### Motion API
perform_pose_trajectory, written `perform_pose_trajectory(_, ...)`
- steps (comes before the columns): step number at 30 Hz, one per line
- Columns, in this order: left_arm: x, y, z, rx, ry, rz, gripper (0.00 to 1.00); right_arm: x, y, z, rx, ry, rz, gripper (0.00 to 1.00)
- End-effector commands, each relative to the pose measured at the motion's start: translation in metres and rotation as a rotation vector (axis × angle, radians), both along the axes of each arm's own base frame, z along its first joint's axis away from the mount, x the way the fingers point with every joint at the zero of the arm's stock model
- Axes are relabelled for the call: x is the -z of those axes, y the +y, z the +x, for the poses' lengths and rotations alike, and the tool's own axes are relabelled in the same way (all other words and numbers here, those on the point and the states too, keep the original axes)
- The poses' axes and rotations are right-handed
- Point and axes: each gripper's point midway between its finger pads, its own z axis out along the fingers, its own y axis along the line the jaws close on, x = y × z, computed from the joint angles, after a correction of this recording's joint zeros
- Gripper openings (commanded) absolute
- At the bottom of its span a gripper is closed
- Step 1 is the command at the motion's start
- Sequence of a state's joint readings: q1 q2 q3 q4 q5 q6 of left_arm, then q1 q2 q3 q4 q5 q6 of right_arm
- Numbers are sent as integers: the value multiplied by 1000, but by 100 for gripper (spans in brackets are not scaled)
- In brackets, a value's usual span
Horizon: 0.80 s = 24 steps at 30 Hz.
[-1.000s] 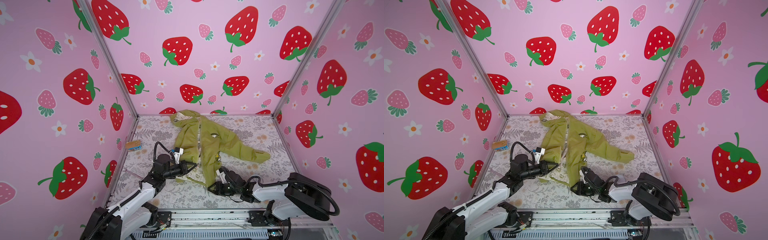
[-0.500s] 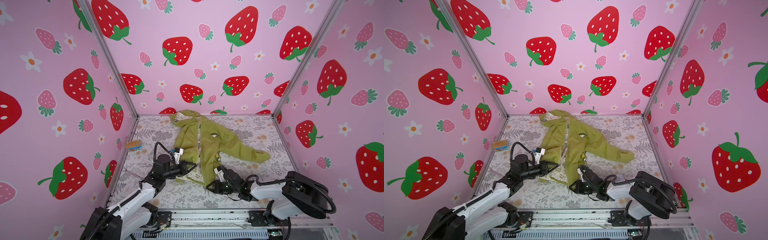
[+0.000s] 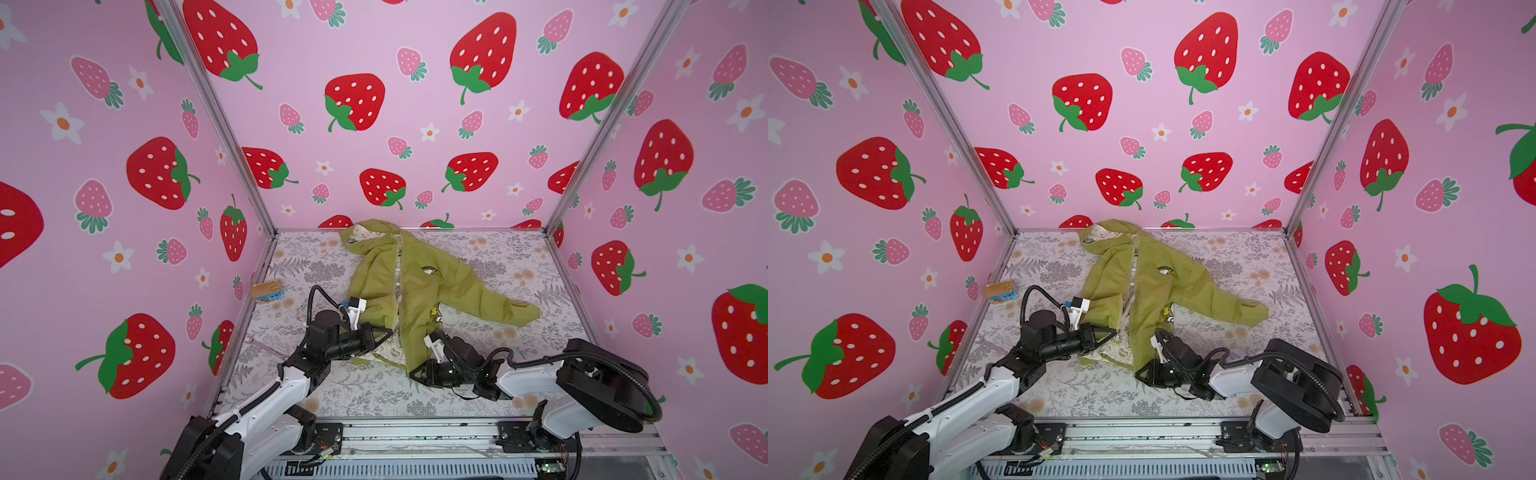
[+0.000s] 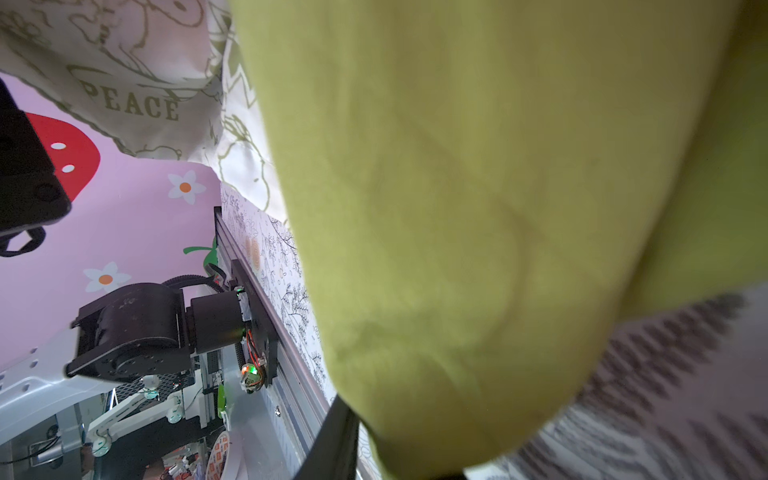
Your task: Zip up the jacket
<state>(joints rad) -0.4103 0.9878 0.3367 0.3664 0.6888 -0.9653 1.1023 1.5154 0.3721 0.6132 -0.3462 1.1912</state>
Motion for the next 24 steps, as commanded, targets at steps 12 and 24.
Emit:
perform_pose_trajectory(12, -4, 2, -2, -3, -11, -3, 0, -8, 17, 1, -24, -4, 57, 15)
perform_pose_trajectory(24, -5, 4, 0, -12, -10, 29, 0, -25, 26, 4, -46, -24, 125, 0)
